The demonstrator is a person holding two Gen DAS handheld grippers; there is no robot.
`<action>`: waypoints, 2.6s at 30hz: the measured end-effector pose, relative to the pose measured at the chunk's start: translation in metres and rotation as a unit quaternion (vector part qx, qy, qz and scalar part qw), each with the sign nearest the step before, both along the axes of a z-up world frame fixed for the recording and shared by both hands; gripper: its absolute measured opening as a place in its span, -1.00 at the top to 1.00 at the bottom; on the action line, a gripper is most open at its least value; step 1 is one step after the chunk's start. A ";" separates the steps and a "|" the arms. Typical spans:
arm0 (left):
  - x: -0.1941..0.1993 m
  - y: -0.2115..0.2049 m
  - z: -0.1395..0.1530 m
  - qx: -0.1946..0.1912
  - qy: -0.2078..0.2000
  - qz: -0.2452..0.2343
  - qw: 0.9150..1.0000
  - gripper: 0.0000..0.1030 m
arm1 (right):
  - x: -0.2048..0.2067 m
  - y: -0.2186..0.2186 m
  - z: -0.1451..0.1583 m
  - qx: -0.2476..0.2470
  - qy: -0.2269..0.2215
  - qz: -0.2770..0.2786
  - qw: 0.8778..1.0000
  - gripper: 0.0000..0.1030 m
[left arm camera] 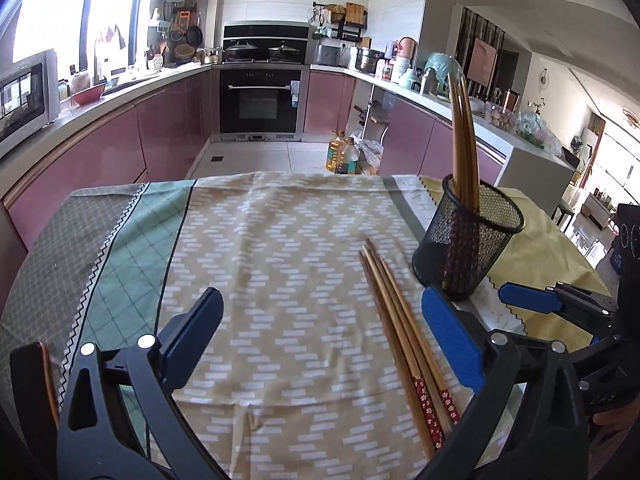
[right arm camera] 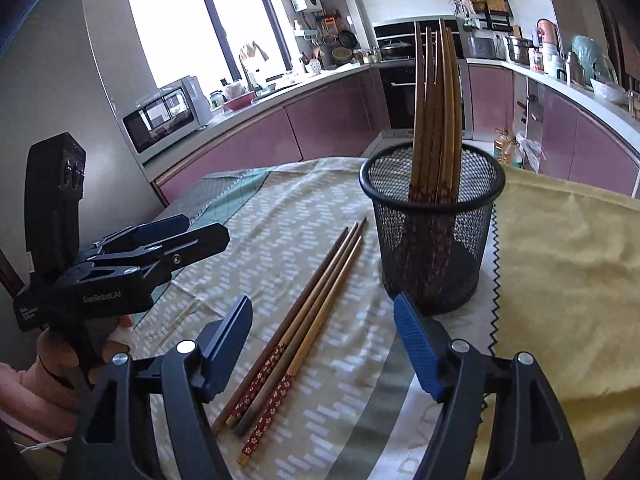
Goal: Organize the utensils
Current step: 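Open the right gripper and move it back to the chopsticks, then lower the right gripper onto a wooden chopstick and close it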
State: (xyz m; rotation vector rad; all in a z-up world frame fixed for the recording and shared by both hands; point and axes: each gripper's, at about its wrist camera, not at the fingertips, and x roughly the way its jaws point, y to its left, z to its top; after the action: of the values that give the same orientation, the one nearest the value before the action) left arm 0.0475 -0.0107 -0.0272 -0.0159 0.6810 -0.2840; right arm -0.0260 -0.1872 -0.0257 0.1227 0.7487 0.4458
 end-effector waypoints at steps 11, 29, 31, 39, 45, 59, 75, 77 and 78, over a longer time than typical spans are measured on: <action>0.010 -0.009 -0.034 0.030 0.065 -0.014 0.997 -0.83 | 0.005 -0.001 -0.018 -0.014 0.031 -0.028 0.999 -0.62; 0.025 -0.041 -0.055 0.069 0.110 -0.051 0.990 -0.64 | 0.005 -0.013 -0.022 -0.006 0.035 -0.039 0.999 -0.63; 0.025 -0.040 -0.055 0.067 0.111 -0.052 0.990 -0.64 | 0.006 -0.014 -0.022 -0.007 0.037 -0.038 0.999 -0.63; 0.026 -0.036 -0.055 0.058 0.114 -0.045 0.991 -0.50 | 0.009 -0.006 -0.021 -0.016 0.040 -0.025 0.999 -0.53; 0.022 -0.025 -0.053 0.043 0.118 -0.037 0.991 -0.31 | 0.015 0.006 -0.023 -0.028 0.048 -0.014 0.998 -0.15; 0.016 -0.016 -0.054 0.028 0.116 -0.041 0.992 -0.09 | 0.020 0.031 -0.031 -0.066 0.056 0.003 0.996 0.35; 0.020 -0.025 -0.050 0.028 0.117 -0.051 0.991 0.08 | 0.027 0.031 -0.031 -0.086 0.069 -0.008 0.994 0.60; 0.022 -0.027 -0.050 0.027 0.118 -0.056 0.991 0.10 | 0.032 0.033 -0.031 -0.084 0.069 -0.008 0.994 0.62; 0.023 -0.028 -0.050 0.027 0.119 -0.057 0.991 0.11 | 0.034 0.034 -0.032 -0.083 0.070 -0.009 0.994 0.63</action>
State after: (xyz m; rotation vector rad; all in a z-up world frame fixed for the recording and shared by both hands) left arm 0.0708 -0.0387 -0.0776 0.0417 0.9292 -0.3765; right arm 0.0079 -0.1535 -0.0574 0.0052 0.9184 0.3580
